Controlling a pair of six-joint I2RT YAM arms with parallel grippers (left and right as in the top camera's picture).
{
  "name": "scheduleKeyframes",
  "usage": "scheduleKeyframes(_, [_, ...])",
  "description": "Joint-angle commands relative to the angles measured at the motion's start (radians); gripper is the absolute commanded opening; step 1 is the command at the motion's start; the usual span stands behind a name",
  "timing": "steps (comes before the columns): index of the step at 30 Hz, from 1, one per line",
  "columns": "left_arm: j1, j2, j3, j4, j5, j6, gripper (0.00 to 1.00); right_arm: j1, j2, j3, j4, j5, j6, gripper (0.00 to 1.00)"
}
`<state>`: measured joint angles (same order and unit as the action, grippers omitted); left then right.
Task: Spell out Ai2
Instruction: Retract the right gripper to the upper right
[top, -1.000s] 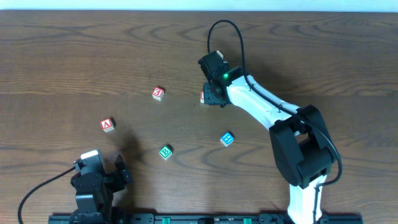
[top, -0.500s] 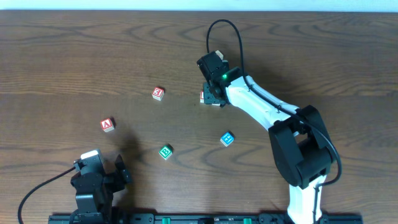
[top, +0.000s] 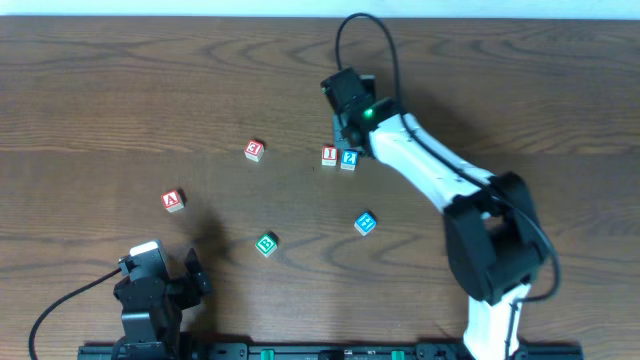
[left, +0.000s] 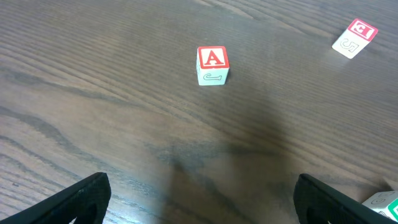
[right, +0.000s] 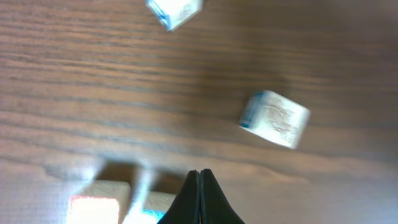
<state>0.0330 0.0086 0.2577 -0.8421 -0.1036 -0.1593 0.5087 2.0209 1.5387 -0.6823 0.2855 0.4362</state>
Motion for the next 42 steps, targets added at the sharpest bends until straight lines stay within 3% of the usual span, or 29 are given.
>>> scheduleKeyframes(1, [0.006, -0.005, -0.014, -0.058, 0.004, 0.01, 0.95, -0.041, -0.128, 0.034, -0.079, -0.04, -0.026, 0.01])
scheduleKeyframes(6, [0.006, -0.005, -0.014, -0.058, 0.004, 0.01, 0.95, -0.114, -0.177, 0.023, -0.214, -0.081, -0.079, 0.01])
scheduleKeyframes(11, [0.006, -0.005, -0.014, -0.058, 0.004, 0.01, 0.96, -0.21, -0.215, 0.023, -0.229, -0.311, -0.251, 0.02])
scheduleKeyframes(16, [0.006, -0.005, -0.014, -0.058, 0.004, 0.01, 0.95, -0.288, -0.267, 0.023, -0.231, -0.392, -0.274, 0.57])
scheduleKeyframes(21, [0.006, -0.005, -0.014, -0.059, 0.004, 0.01, 0.95, -0.315, -0.294, 0.023, -0.222, -0.391, -0.274, 0.98])
scheduleKeyframes(37, [0.006, -0.005, -0.014, -0.045, -0.004, 0.01, 0.95, -0.311, -0.294, 0.023, -0.254, -0.392, -0.274, 0.99])
scheduleKeyframes(42, [0.006, -0.005, -0.014, 0.084, 0.13, -0.105, 0.95, -0.311, -0.294, 0.023, -0.281, -0.393, -0.278, 0.99])
